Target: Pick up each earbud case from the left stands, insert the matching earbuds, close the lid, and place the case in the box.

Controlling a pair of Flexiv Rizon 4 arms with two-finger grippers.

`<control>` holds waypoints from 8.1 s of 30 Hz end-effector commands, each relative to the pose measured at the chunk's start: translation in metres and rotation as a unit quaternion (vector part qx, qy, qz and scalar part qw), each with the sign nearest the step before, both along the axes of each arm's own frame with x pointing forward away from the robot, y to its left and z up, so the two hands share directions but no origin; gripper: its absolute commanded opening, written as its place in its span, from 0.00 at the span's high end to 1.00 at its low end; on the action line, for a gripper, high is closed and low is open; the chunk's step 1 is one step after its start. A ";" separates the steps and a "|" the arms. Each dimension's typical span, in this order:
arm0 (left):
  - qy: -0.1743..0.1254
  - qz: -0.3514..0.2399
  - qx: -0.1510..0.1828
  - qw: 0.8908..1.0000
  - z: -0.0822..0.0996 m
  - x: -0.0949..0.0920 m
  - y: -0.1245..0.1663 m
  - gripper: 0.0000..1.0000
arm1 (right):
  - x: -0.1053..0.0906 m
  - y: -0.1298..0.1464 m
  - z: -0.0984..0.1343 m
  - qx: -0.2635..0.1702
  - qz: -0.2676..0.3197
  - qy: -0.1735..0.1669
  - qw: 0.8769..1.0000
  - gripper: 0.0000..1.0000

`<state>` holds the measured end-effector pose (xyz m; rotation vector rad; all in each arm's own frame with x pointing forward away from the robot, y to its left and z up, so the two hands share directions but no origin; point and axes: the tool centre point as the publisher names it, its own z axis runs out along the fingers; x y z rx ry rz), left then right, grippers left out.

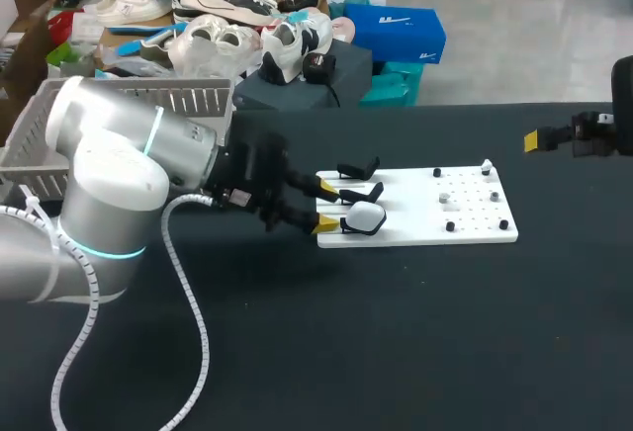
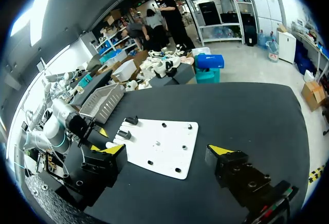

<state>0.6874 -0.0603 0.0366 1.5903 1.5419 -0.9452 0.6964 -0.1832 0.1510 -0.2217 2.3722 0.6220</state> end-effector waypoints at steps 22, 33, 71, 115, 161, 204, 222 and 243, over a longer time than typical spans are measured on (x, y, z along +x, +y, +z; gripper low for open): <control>0.017 0.011 -0.004 1.000 -0.019 0.007 -0.028 0.52 | 0.001 -0.001 -0.001 0.002 0.002 0.000 1.000 0.00; 0.018 0.016 -0.004 1.000 -0.021 0.012 -0.033 0.53 | 0.001 -0.001 -0.001 0.002 0.002 0.000 1.000 0.00; 0.032 -0.001 -0.058 0.998 0.016 -0.004 -0.015 1.00 | 0.001 -0.001 -0.001 0.002 0.002 0.000 1.000 0.00; -0.019 -0.053 -0.208 0.976 0.087 -0.073 0.002 1.00 | 0.001 -0.001 -0.001 0.002 0.002 0.000 1.000 0.00; -0.020 -0.026 -0.196 0.980 0.047 -0.045 -0.052 1.00 | 0.001 -0.001 -0.001 0.002 0.002 0.000 1.000 0.00; -0.013 -0.029 -0.196 0.980 0.045 -0.037 -0.060 1.00 | -0.038 0.055 0.021 -0.022 0.043 -0.044 0.998 0.00; -0.013 -0.029 -0.196 0.980 0.045 -0.037 -0.060 1.00 | -0.065 0.131 0.018 -0.028 0.090 -0.037 0.995 0.00; -0.013 -0.029 -0.196 0.980 0.045 -0.037 -0.060 1.00 | -0.091 0.169 -0.005 -0.084 0.083 0.016 0.993 0.00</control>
